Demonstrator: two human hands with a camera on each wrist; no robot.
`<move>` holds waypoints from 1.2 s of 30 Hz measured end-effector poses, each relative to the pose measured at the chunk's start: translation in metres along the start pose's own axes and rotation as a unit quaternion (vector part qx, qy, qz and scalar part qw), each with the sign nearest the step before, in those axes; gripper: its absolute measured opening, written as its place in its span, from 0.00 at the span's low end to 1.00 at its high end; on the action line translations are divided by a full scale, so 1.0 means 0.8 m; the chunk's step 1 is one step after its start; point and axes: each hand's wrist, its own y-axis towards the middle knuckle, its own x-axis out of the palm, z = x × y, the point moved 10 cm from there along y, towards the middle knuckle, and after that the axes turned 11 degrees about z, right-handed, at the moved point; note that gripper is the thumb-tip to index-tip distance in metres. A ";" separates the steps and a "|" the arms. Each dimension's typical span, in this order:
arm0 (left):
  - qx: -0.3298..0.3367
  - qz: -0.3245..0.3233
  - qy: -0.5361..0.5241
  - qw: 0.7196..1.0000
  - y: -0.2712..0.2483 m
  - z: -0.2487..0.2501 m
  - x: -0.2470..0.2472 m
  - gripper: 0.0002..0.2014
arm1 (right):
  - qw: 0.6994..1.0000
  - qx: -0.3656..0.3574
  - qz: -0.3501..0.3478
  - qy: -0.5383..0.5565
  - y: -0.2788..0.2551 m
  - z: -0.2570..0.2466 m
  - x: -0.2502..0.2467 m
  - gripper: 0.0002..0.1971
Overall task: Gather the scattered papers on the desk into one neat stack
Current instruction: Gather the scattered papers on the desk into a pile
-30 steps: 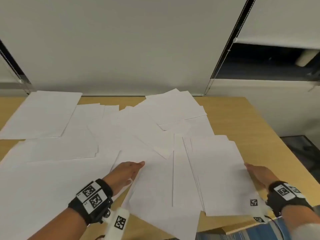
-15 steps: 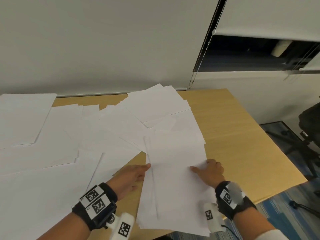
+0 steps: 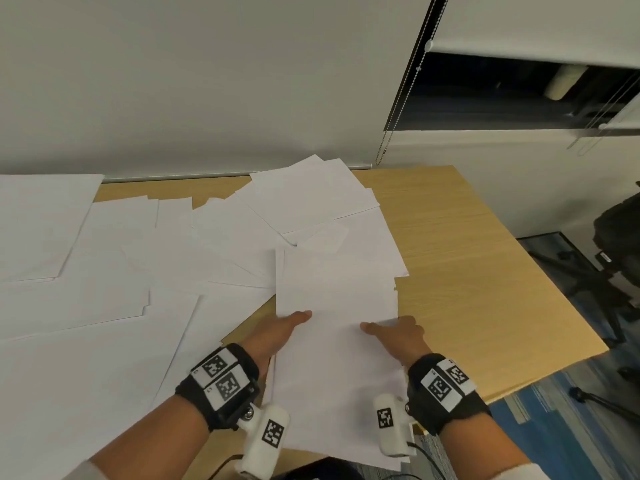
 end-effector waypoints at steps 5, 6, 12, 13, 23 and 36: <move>0.026 0.065 0.043 0.997 0.022 -0.009 -0.005 0.35 | 0.999 -0.005 -0.025 0.042 -0.016 -0.011 0.012 0.39; 0.027 0.061 0.028 0.997 0.020 -0.008 -0.004 0.31 | 1.000 -0.003 -0.010 -0.003 -0.018 -0.006 0.008 0.41; -0.039 -0.031 -0.023 0.999 0.004 -0.028 0.003 0.17 | 0.989 0.000 -0.052 0.140 -0.044 0.001 0.030 0.46; -0.052 -0.047 -0.028 0.997 0.003 -0.035 0.002 0.18 | 0.982 0.008 -0.073 0.172 -0.048 0.005 0.034 0.43; 0.095 -0.124 -0.057 0.986 -0.064 0.032 -0.048 0.38 | 0.897 -0.091 -0.169 0.399 -0.135 -0.035 -0.018 0.25; 0.159 0.107 -0.174 0.966 -0.085 0.042 -0.312 0.40 | 0.895 -0.183 -0.304 0.270 -0.197 -0.195 0.075 0.24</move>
